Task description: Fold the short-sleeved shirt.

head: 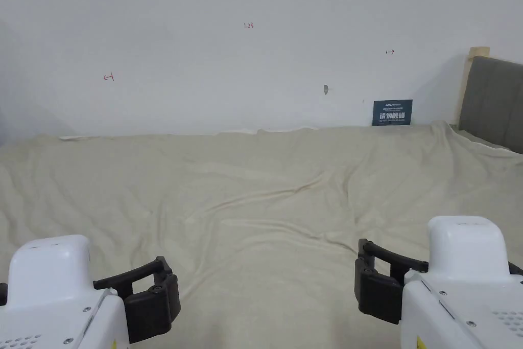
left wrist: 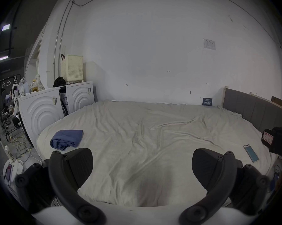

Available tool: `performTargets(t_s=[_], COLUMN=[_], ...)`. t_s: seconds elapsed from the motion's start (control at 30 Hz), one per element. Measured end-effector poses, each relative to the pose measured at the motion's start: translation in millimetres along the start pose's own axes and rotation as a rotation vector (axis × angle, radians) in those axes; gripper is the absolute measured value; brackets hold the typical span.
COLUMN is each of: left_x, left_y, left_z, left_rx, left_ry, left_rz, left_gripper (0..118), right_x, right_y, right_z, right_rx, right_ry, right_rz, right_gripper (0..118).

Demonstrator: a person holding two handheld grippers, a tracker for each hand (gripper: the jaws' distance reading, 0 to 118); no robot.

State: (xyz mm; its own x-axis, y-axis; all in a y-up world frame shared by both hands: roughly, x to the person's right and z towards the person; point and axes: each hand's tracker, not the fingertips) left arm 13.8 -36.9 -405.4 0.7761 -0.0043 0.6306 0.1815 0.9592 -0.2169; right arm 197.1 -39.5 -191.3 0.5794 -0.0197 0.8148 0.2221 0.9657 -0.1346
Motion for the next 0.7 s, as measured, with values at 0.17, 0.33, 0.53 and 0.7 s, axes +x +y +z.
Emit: performTargets(t_s=[0.17, 0.33, 0.53, 0.7], left_x=[0.2, 1.2, -1.3, -2.9], left_y=[0.8, 0.8, 0.4, 0.9], left_z=[2.1, 1.3, 0.2, 0.1], left_rx=[0.012, 0.001, -0.005, -0.007], left_ry=[-0.007, -0.005, -0.002, 0.003], left_rz=[-0.005, -0.012, -0.002, 0.002], left_gripper=[118, 118, 118, 118], right_x=[-1.3, -1.2, 0.5, 0.3], right_y=[-0.5, 0.3, 1.8, 1.3], right_z=[0.9, 1.9, 2.4, 1.9], right_rx=[0.001, 0.0, -0.002, -0.007], right_ry=[0.013, 0.021, 0.024, 0.03], right_rz=[0.001, 0.003, -0.011, -0.012], right_gripper=[92, 92, 92, 92])
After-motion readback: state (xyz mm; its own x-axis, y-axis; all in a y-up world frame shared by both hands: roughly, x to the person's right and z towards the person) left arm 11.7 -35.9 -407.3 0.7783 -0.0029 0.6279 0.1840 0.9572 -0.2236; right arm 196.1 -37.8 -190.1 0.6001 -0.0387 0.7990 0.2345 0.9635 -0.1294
